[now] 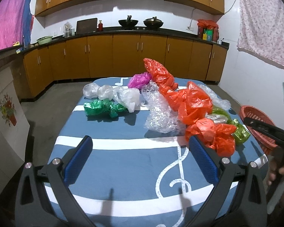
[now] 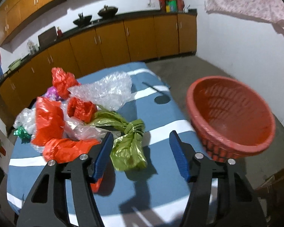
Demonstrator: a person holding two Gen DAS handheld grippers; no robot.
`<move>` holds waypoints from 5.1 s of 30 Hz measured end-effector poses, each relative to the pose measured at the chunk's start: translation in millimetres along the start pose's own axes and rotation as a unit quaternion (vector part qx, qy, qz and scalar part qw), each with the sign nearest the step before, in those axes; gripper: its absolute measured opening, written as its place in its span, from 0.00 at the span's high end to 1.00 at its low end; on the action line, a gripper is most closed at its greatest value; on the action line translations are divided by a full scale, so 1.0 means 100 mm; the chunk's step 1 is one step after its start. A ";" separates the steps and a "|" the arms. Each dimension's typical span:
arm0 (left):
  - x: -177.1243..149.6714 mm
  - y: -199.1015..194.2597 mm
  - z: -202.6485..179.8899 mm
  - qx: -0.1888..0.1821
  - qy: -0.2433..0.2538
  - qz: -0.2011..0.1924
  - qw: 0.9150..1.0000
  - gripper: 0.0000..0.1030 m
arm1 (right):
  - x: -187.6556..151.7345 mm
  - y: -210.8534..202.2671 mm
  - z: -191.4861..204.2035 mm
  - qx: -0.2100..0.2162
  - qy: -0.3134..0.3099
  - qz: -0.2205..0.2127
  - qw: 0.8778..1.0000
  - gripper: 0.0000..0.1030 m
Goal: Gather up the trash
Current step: 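Grasp the green plastic bag with the right gripper, then grasp the red plastic bag with the left gripper while the right gripper holds the green bag, then carry both bags over the red basket and open both grippers to drop them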
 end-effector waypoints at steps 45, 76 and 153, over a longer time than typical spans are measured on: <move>-0.22 0.84 -1.20 -0.099 0.044 0.089 0.990 0.21 | -0.45 -0.23 -0.50 -0.005 0.017 0.011 1.000 0.93; -0.14 0.41 -1.25 -0.158 0.045 0.090 0.982 0.81 | -0.30 -0.63 -0.51 -0.009 0.015 -0.030 0.999 0.93; -0.05 0.98 -3.04 -0.248 0.123 0.081 0.958 0.26 | -0.02 -0.58 -2.02 -0.134 0.155 -0.091 0.975 0.38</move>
Point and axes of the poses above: each gripper's, at about its wrist camera, not at the fingertips, and y roughly the way its jaws point, z to its left, x to its top, the point moved 7 cm from there along y, roughly the way its jaws point, and after that the axes turned 14 degrees about -y, right-handed, at the moved point
